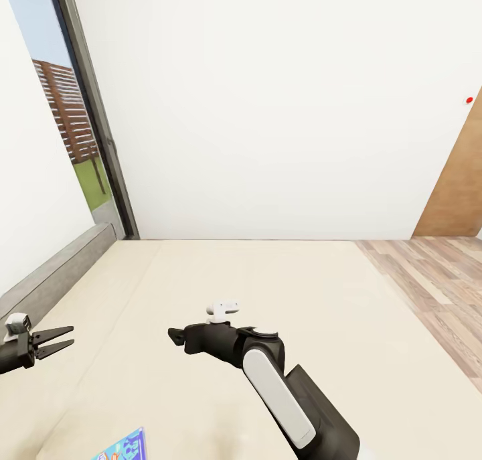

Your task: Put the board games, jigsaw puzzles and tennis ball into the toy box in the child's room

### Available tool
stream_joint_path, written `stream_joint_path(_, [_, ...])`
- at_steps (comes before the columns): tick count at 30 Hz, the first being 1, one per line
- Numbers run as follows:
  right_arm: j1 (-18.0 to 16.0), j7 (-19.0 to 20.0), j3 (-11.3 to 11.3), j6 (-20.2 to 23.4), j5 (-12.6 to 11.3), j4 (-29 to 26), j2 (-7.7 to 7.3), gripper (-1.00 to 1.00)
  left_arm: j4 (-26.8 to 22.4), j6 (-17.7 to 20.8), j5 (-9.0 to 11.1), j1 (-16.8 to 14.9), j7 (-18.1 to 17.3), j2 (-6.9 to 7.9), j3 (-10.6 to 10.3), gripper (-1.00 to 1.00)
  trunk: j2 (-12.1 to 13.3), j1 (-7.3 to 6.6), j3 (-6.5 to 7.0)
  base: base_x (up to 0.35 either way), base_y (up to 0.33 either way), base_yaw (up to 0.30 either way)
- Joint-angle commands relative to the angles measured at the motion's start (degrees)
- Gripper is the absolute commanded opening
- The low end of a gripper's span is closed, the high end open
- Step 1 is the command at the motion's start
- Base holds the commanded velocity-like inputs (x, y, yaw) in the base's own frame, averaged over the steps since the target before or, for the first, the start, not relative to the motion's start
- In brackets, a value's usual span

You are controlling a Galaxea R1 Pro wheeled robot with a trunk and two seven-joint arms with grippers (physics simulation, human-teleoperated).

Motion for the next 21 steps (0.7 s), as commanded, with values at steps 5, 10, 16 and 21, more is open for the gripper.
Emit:
stream_joint_path(5, [-0.06,-0.6,0.04,0.08,-0.53,-0.05,0.01,1.0,0.04,0.61,0.36,-0.06,-0.15,0.06,-0.32,1.0,-0.03,0.0,-0.06,0.0,0.044,0.0])
stream_joint_path(10, [-0.06,-0.6,0.04,0.08,-0.52,-0.05,0.01,1.0,0.04,0.62,0.36,-0.06,-0.14,0.08,-0.33,1.0,-0.03,0.0,-0.06,0.0,0.134,0.0])
stream_joint_path(16, [-0.06,-0.6,0.08,0.08,-0.52,0.0,0.01,1.0,0.04,0.64,0.36,-0.06,-0.18,0.07,-0.32,1.0,-0.03,0.0,0.1,0.003,0.089,-0.083])
stream_joint_path(21, [-0.06,-0.58,0.12,0.08,-0.51,0.03,0.01,1.0,0.04,0.66,0.36,-0.05,-0.2,0.06,-0.32,1.0,-0.03,0.0,0.33,0.05,0.151,-0.137])
